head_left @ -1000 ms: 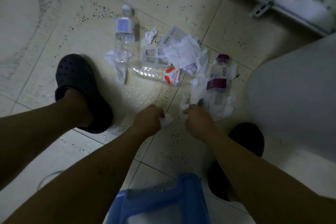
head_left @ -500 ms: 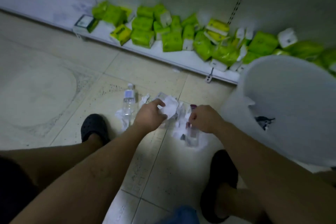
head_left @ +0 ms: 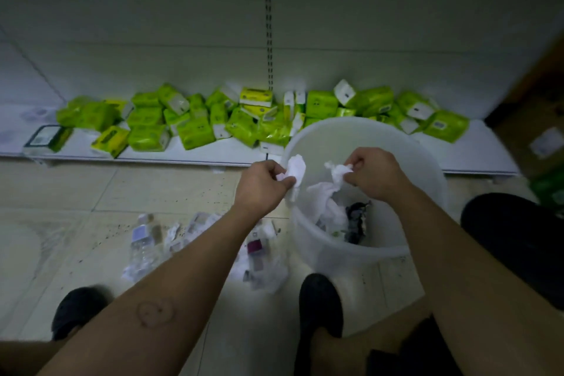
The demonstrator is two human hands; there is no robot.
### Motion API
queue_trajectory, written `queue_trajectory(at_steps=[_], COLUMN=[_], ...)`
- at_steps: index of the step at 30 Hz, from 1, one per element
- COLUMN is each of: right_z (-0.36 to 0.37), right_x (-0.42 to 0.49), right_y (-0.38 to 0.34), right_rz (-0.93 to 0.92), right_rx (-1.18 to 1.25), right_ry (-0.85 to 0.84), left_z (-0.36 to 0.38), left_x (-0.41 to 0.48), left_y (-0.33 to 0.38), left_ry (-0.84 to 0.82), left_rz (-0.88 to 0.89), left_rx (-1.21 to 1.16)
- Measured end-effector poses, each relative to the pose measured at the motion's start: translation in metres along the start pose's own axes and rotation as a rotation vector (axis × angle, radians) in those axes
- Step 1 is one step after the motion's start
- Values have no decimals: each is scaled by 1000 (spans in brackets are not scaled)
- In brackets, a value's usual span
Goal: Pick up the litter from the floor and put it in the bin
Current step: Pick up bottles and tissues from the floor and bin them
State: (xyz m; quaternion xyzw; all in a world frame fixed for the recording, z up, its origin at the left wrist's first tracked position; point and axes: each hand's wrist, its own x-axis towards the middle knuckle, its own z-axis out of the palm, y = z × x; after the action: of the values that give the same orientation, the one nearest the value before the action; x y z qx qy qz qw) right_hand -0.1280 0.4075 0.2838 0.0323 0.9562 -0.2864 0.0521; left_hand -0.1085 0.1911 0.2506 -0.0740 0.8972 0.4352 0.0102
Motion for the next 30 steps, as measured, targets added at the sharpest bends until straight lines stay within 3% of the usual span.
queue_trajectory(at_steps=[2, 7, 12, 17, 20, 25, 28, 30], right_z=[-3, 2, 25, 70, 102, 174, 219, 248], right_x=[3, 2, -11, -36, -51, -67, -79, -82], right_y=[17, 29, -19, -72, -92, -87, -62, -46], right_rz=[45, 79, -135, -351, -425, -220, 30, 121], right_rx=[-32, -108, -97, -178, -200, -278, -128, -153], right_ry=[-9, -212, -151, -116, -183, -699, -751, -772], left_z=[21, 46, 21, -11, -24, -22, -11, -7], left_x=[5, 3, -12, -35, -50, -69, -73, -68], left_y=[13, 12, -31, -82, -113, -166, -197, -217], left_ry=[-17, 3, 67, 1, -76, -315, -418, -464], left_rz=[24, 111, 86, -58, -172, -338, -397, -427], left_rx=[64, 339, 383, 391, 381, 370, 299, 252])
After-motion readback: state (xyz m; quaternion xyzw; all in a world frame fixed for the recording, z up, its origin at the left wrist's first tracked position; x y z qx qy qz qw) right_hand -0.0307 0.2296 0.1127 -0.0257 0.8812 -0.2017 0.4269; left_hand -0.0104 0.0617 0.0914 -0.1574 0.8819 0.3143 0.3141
